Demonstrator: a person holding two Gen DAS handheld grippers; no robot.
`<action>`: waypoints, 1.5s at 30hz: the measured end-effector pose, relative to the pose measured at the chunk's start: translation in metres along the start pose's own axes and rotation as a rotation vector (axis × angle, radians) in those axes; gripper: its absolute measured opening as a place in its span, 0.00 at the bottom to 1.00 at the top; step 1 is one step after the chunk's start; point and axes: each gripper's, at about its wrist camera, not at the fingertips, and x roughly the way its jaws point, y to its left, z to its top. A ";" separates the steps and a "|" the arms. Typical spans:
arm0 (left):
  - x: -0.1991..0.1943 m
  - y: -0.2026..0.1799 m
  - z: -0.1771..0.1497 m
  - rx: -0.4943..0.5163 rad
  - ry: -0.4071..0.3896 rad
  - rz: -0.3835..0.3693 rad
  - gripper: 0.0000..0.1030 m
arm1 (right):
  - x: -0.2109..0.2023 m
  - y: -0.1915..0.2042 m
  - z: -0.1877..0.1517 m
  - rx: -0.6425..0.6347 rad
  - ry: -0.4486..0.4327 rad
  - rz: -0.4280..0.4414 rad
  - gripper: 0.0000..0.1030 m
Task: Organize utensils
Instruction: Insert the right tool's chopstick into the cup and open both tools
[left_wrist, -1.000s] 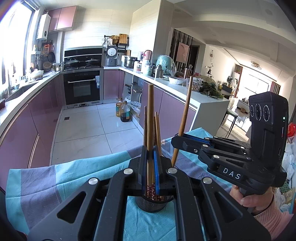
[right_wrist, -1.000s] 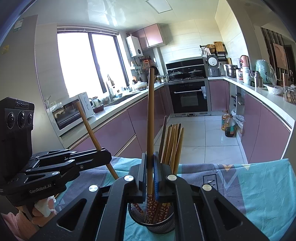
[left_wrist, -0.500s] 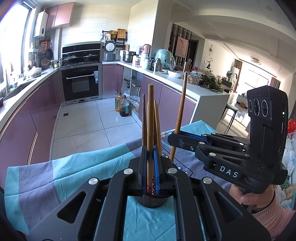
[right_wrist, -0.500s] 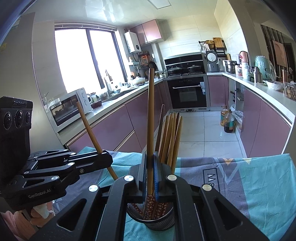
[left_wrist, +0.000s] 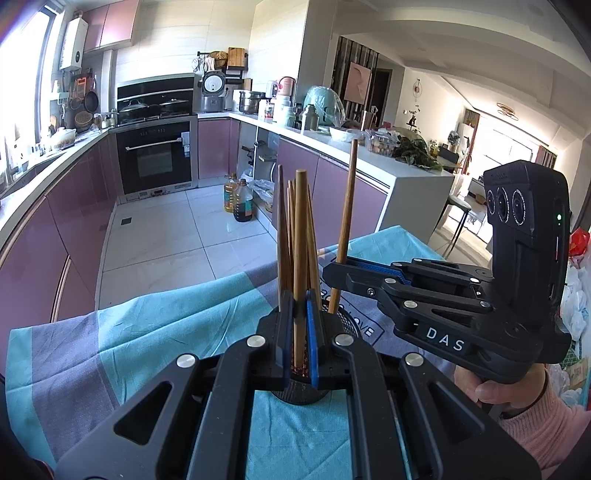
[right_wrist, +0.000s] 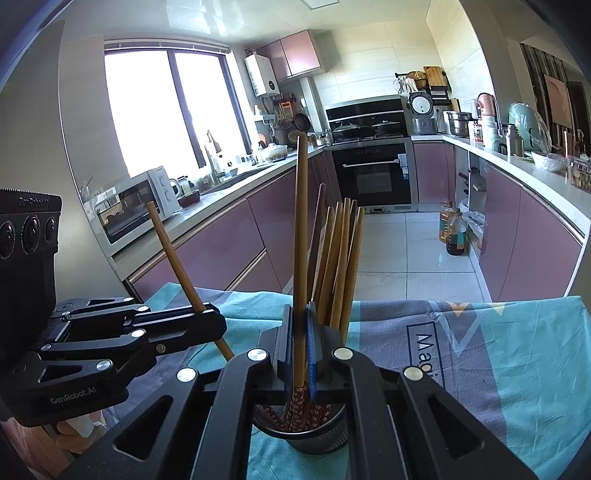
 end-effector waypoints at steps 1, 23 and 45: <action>0.002 0.001 0.001 0.000 0.003 -0.001 0.07 | 0.000 0.000 0.000 0.000 0.002 0.000 0.06; 0.035 0.019 0.008 -0.051 0.037 -0.005 0.07 | 0.016 -0.006 -0.006 0.016 0.045 -0.010 0.06; 0.063 0.053 -0.015 -0.128 0.085 -0.044 0.08 | 0.018 -0.010 -0.011 0.030 0.047 -0.021 0.08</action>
